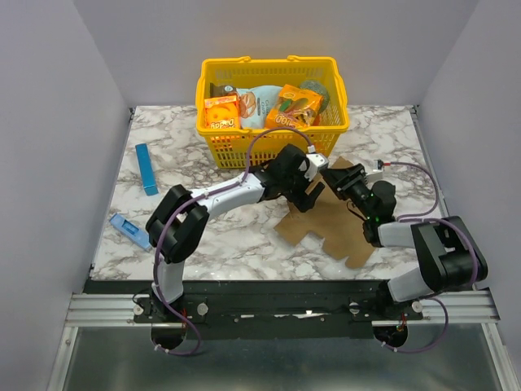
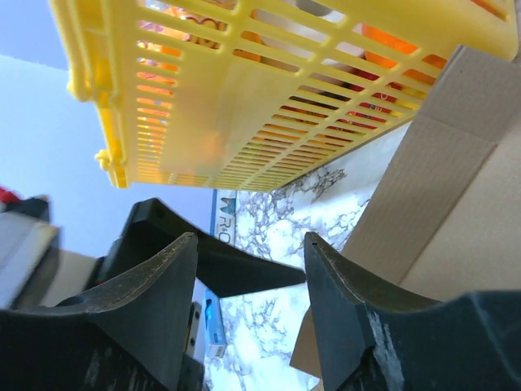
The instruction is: Fold the paper box
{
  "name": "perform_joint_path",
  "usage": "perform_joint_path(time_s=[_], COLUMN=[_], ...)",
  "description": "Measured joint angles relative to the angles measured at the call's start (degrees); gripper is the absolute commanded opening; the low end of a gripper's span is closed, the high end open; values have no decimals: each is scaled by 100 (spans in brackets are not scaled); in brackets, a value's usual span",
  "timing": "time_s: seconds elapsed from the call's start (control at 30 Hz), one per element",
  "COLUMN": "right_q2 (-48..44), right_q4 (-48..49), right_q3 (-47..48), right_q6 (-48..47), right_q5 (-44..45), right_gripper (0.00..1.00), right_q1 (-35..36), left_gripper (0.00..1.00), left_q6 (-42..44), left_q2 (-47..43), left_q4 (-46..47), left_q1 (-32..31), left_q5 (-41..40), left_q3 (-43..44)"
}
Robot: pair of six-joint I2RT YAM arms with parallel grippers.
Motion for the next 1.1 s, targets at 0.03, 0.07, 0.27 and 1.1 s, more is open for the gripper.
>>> perform_joint_path(time_s=[0.03,0.07,0.27,1.1], right_q2=[-46,-199,-999,-3718], right_q4=[-15,-155,-761,-5545], right_q3=[-15,-50,-267,1071], right_q6=[-28,-120,-577,-2785], right_q5=[2,35,79,20], right_gripper=[67,67,66,70], right_q1=[-33,-63,-391,-546], left_gripper=[99,99,95,0], left_q6=[28,44,31,1397], left_q2=[-4,-13,-13,968], left_q4=[-17,-17,-103,-1364], left_q1=[-9,-7,262,341], left_q5=[-129,-219,-433,498], left_q3=[-26,-59,-79,1029])
